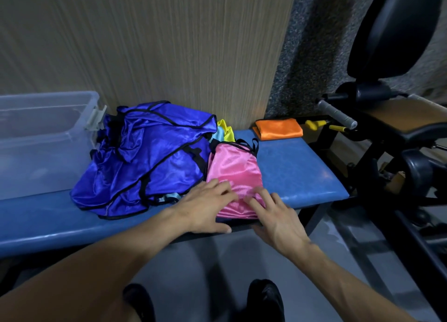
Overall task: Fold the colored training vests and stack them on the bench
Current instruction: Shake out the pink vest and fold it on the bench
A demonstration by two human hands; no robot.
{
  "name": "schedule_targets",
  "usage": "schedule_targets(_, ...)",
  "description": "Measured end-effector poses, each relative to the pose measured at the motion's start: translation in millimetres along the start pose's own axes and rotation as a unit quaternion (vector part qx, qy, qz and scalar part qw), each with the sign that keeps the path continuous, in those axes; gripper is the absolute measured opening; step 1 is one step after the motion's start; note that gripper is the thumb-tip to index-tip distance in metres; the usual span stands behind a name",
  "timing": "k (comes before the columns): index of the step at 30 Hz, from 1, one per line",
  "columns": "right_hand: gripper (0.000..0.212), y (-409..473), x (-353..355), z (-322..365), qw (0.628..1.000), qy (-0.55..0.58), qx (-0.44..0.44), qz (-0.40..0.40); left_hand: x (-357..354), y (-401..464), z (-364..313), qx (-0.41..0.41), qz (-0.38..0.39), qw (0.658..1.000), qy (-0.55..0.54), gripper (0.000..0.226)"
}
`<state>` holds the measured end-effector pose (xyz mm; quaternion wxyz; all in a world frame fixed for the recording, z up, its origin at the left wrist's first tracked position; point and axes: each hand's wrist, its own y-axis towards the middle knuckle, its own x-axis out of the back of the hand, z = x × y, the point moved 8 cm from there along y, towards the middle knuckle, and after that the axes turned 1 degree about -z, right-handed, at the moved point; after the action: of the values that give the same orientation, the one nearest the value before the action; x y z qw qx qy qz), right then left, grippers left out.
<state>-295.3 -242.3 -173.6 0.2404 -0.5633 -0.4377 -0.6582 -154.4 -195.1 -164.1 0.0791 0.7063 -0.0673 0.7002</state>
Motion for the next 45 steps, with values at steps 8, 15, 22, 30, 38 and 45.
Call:
schedule_targets(8, 0.017, 7, 21, -7, 0.996, 0.043, -0.02, -0.071, 11, -11, 0, -0.021, -0.114, 0.993, -0.012, 0.049)
schedule_targets(15, 0.009, 28, 44, -30, 0.966, 0.231, -0.1, -0.05, 23, -20, 18, 0.07, -0.186, 0.97, -0.138, 0.053)
schedule_targets(22, 0.008, 30, 69, -65, 0.803, 0.551, -0.207, -0.088, 69, -22, 34, 0.141, -0.287, 0.892, -0.32, 0.016)
schedule_targets(30, 0.014, 46, 166, -91, 0.725, 0.631, -0.151, -0.232, 207, 19, 20, 0.001, -0.383, 0.828, -0.41, 0.017)
schedule_targets(38, 0.005, 69, 62, -143, 0.743, 0.565, -0.335, -0.125, 74, 127, 86, 0.176, -0.227, 0.816, -0.502, 0.014)
schedule_targets(45, 0.035, 64, -11, -164, 0.731, 0.552, -0.402, 0.01, -5, 169, 140, 0.372, -0.211, 0.807, -0.408, 0.012)
